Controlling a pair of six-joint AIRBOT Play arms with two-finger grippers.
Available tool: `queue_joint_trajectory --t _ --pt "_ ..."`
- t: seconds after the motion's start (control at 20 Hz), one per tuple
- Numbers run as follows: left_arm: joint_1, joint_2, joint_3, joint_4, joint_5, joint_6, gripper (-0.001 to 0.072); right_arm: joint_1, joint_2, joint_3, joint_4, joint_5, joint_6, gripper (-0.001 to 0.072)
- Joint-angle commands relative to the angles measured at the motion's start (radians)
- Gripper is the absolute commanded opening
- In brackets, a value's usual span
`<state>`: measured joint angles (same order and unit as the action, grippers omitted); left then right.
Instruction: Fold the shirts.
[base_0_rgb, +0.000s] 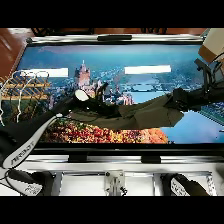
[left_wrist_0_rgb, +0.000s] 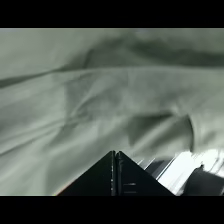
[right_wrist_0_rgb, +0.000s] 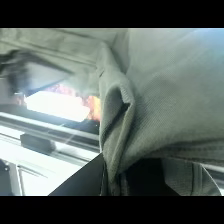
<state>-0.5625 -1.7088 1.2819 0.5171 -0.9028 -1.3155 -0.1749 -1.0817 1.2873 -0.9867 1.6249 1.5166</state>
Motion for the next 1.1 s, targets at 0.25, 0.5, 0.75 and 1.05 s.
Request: queue_joint_trajectory --t 0.25,0.5,0.75,1.05 --pt "-0.147 -0.154 0.034 -0.395 0.070 0.156 0.0036 0.000 0.055 0.002 0.003 0.051 0.030 0.0059" --pt "-0.167 -0.160 0.034 -0.396 0.137 0.125 0.0036 0.000 0.055 0.002 0.074 0.050 0.033 0.0059" --pt "-0.117 -0.109 0.034 -0.284 0.087 0.142 0.0034 0.001 0.055 0.002 0.122 0.001 0.047 0.0058" --pt "0.122 0.168 0.034 0.357 -0.058 -0.103 0.0034 0.209 -0.005 0.002 0.124 -0.246 0.062 0.0056"
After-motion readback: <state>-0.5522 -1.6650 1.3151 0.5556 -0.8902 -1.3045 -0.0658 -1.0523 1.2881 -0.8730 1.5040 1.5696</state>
